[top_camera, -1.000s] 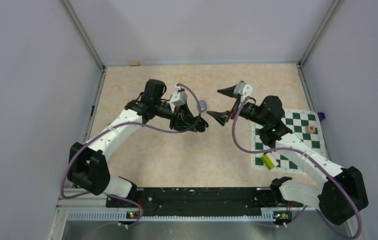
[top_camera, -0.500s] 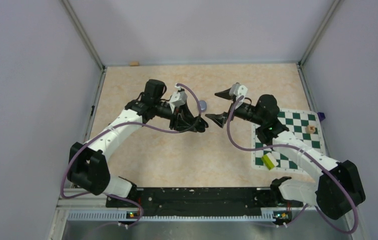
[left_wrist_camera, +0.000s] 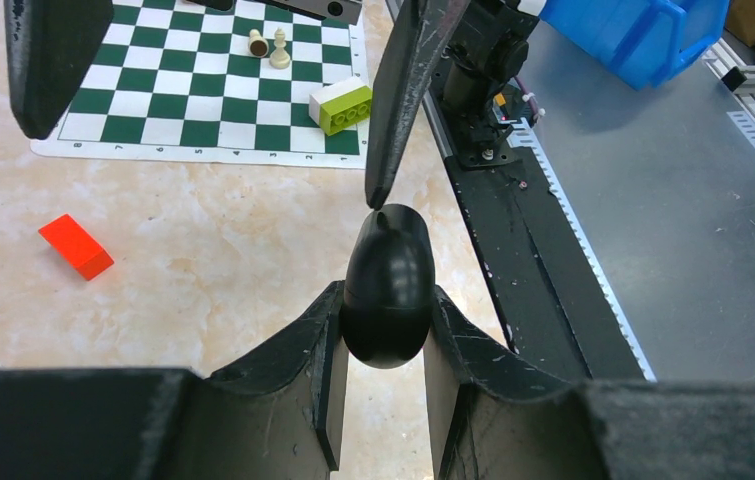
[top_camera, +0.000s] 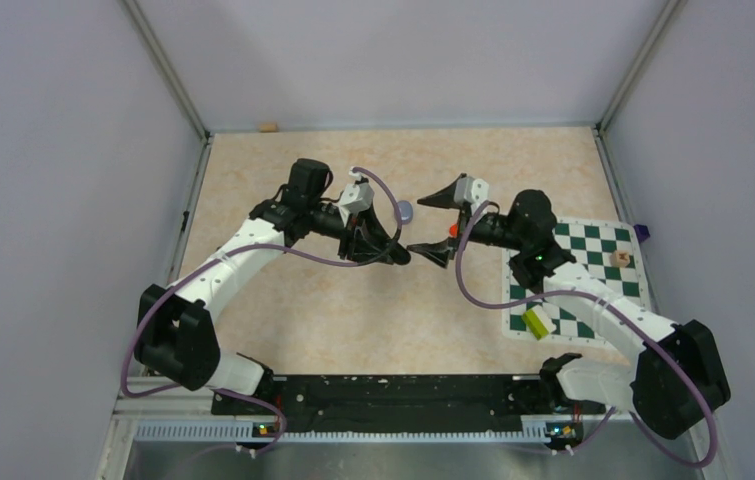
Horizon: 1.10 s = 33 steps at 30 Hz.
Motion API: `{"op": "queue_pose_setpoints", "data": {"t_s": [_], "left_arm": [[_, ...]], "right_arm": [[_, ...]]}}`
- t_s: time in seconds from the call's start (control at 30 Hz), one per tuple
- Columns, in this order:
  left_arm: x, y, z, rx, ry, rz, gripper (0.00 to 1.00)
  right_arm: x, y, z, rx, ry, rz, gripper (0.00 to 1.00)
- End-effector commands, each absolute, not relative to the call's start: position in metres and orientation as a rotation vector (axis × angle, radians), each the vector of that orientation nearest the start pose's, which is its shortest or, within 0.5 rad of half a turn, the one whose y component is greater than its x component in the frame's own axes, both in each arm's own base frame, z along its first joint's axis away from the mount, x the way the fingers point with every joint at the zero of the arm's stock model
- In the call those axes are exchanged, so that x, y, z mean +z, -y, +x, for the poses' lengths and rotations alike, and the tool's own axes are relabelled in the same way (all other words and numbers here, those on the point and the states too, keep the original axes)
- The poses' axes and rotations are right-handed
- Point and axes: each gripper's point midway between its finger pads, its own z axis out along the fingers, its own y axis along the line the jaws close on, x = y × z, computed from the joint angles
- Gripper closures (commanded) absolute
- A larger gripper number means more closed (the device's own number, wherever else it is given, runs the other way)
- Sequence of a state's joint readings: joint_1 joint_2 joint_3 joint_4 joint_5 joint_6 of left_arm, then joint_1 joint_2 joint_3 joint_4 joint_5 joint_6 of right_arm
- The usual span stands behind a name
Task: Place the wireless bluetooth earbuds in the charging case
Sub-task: Close the charging case with the earbuds inside, then place the charging case with the earbuds at the center of the board.
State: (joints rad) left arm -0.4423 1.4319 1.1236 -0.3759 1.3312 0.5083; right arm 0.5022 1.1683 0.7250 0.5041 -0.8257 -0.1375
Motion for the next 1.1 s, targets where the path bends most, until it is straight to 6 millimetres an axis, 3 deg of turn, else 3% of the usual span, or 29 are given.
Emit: {"op": "queue_pose_setpoints", "data": {"t_s": [0.0, 0.3, 0.43, 0.6, 0.83, 1.07], "left_arm": [[0.256, 0.288, 0.214, -1.414, -1.246, 1.472, 1.0], [0.256, 0.288, 0.215, -1.405, -1.257, 1.47, 1.0], [0.251, 0.288, 0.225, -1.336, -1.301, 1.461, 1.0], [0.246, 0.287, 0.241, -1.234, -1.372, 1.435, 1.0], [0.217, 0.273, 0.297, -0.963, -1.601, 1.313, 1.0], [0.195, 0.245, 0.353, -1.062, -1.874, 1.038, 1.0]], "right_arm": [[0.288, -0.289, 0.239, 0.952, -1.075, -1.156, 0.01], [0.297, -0.286, 0.24, 0.921, -1.052, -1.126, 0.01], [0.313, -0.271, 0.263, 0.789, -1.077, -0.986, 0.01], [0.322, -0.236, 0.308, 0.59, -1.178, -0.753, 0.01], [0.321, -0.193, 0.345, 0.399, -1.271, -0.51, 0.01], [0.319, -0.183, 0.351, 0.371, -1.292, -0.485, 0.01]]}}
